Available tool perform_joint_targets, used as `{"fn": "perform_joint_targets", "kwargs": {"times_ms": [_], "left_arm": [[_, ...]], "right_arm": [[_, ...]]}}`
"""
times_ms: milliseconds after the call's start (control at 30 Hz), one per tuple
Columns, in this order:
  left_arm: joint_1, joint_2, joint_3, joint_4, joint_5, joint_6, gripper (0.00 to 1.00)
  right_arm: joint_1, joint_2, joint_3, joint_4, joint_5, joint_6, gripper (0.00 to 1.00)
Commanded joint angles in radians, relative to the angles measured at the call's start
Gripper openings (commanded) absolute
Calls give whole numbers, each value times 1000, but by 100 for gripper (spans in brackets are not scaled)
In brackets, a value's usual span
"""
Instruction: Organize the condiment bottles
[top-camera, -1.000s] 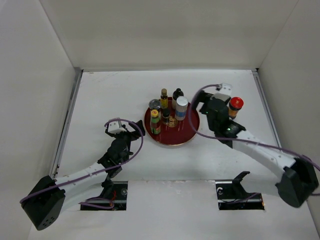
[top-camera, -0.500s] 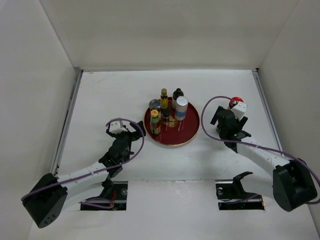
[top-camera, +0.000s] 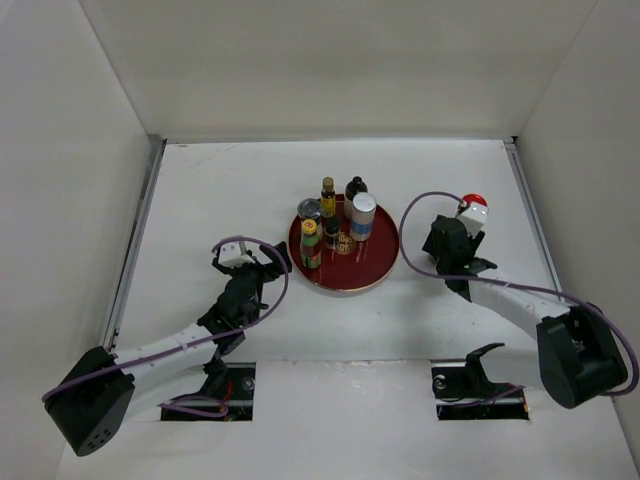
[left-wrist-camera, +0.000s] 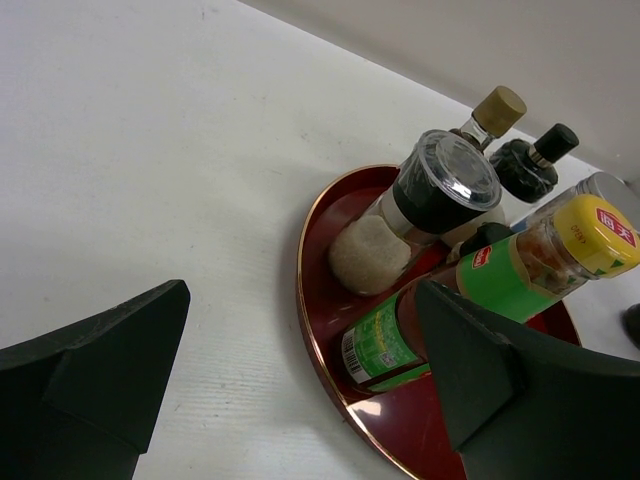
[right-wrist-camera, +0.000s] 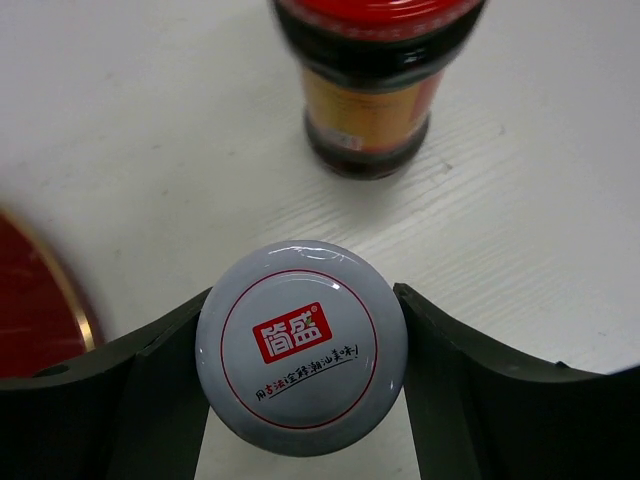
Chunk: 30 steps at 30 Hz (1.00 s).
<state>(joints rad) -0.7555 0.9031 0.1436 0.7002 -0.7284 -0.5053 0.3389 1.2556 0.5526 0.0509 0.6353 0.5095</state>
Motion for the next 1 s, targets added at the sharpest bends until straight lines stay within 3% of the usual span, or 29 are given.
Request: {"fn": "perform_joint_targets", "kwargs": {"times_ms": [0,167,367,600,667,700,800,967], "left_arm": [[-6,-27,-2,50,4,-9,100],[-6,-16,-1,50,3,-10,100],[3,-15,-2,50,6,-10,100],[5,-38,-7,42,6,-10,100],[9,-44,-9,42,6,-10,100],[11,-44,-9,42,6,-10,100],[3,-46,-9,41,6,-10,100],[5,-55,-12,41,6,-10,100]], "right_arm": [[125,-131,41,67,50,-19,46],[419,-139,82,40,79,43,46],[654,138,274,131,116,15,49],[690,370,411,208,116,-42,51],[693,393,409,214,121,-34,59],[694,398,406,205,121,-25,68],[703,369,382,196,122,-14,84],[694,170,271,162,139,9,92]]}}
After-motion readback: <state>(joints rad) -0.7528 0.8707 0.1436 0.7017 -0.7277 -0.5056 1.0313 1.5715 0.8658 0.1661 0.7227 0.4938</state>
